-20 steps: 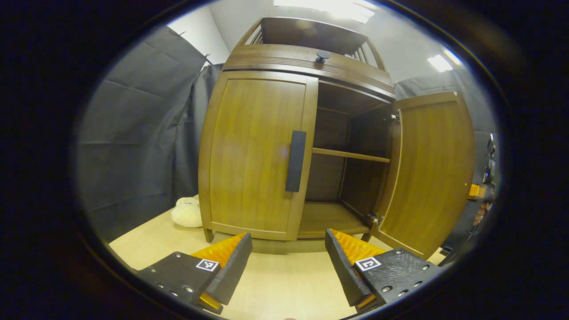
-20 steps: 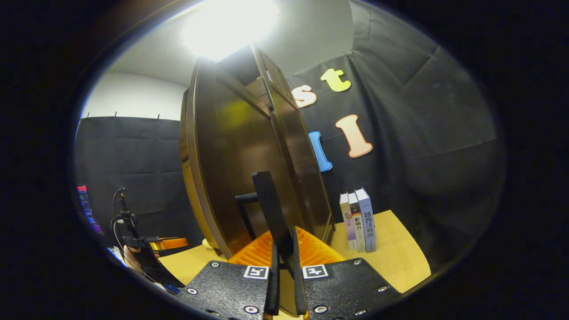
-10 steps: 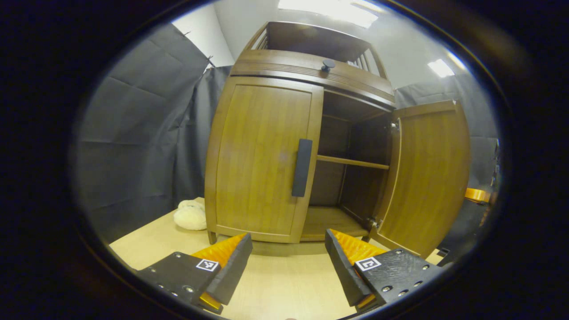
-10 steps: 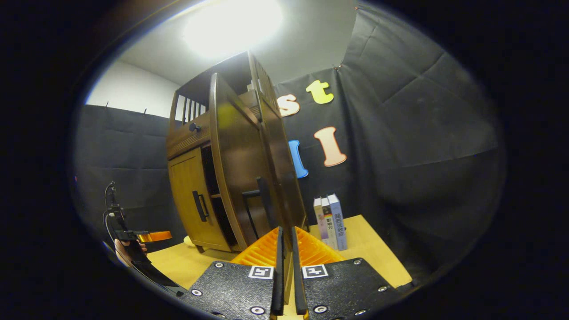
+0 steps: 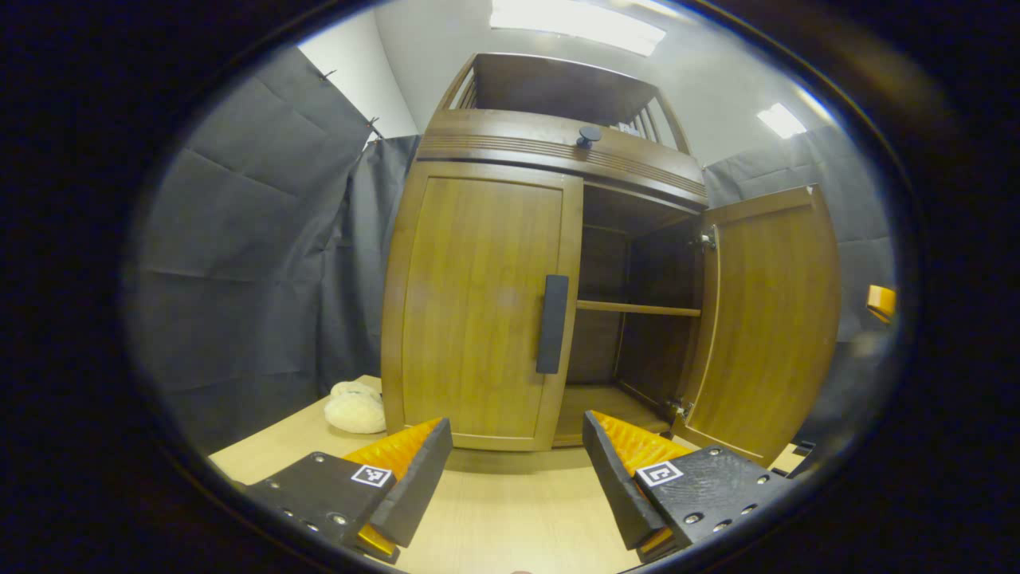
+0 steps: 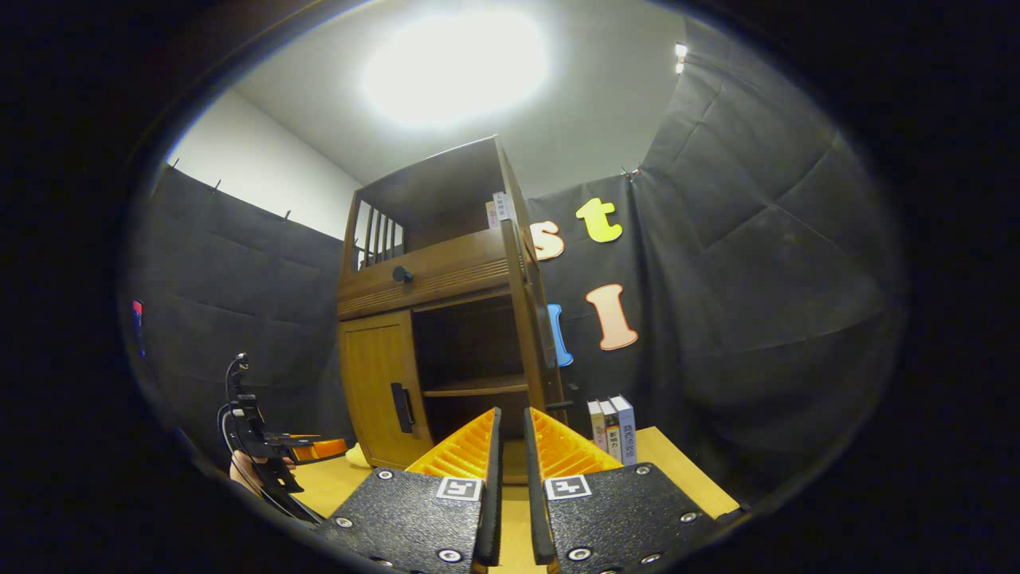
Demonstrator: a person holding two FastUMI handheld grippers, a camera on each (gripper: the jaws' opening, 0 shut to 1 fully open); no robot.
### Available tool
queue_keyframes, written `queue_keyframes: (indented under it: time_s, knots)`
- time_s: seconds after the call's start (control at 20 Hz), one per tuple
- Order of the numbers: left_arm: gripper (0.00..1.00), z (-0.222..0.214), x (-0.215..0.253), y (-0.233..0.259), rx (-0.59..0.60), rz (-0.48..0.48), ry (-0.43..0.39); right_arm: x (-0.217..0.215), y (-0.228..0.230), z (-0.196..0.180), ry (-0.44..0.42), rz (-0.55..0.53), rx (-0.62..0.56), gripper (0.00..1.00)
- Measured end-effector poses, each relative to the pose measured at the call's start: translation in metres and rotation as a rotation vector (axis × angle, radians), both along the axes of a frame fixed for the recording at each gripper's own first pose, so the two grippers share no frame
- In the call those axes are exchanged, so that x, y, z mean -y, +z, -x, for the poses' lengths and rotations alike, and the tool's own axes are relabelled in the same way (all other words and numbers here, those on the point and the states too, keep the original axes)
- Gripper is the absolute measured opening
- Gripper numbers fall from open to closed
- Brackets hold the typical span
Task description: Open the right door of the double-door shoe cabinet with the right hand, and open the left door with the left hand.
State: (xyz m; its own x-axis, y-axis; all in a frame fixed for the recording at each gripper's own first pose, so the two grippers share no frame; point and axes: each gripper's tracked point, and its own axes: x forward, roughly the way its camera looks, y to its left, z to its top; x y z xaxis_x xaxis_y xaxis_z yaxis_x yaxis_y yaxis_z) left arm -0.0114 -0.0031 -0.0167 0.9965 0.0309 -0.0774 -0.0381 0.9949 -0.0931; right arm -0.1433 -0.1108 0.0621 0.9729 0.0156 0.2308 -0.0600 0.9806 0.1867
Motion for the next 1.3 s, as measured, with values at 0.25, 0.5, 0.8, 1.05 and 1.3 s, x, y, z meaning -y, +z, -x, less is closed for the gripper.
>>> queue_keyframes:
  time_s: [0.25, 0.5, 0.8, 1.05, 1.3]
  knots:
    - [0.99, -0.001, -0.001, 0.005, 0.019, 0.005, 0.021, -0.050, 0.012, -0.030, 0.089, 0.052, -0.032, 0.53]
    - [0.99, 0.001, -0.002, 0.006, 0.027, -0.048, 0.054, -0.066, -0.005, -0.078, 0.062, 0.151, -0.060, 0.90]
    - [0.94, 0.002, -0.002, 0.010, 0.097, -0.066, 0.039, -0.084, -0.031, -0.122, 0.065, 0.186, -0.108, 0.93]
    - [0.90, 0.000, 0.002, 0.009, 0.117, -0.069, 0.016, -0.091, -0.046, -0.151, 0.010, 0.222, -0.126, 0.93]
    - [0.99, -0.001, 0.000, 0.007, 0.109, -0.044, 0.011, -0.085, -0.064, -0.165, -0.005, 0.250, -0.152, 0.93]
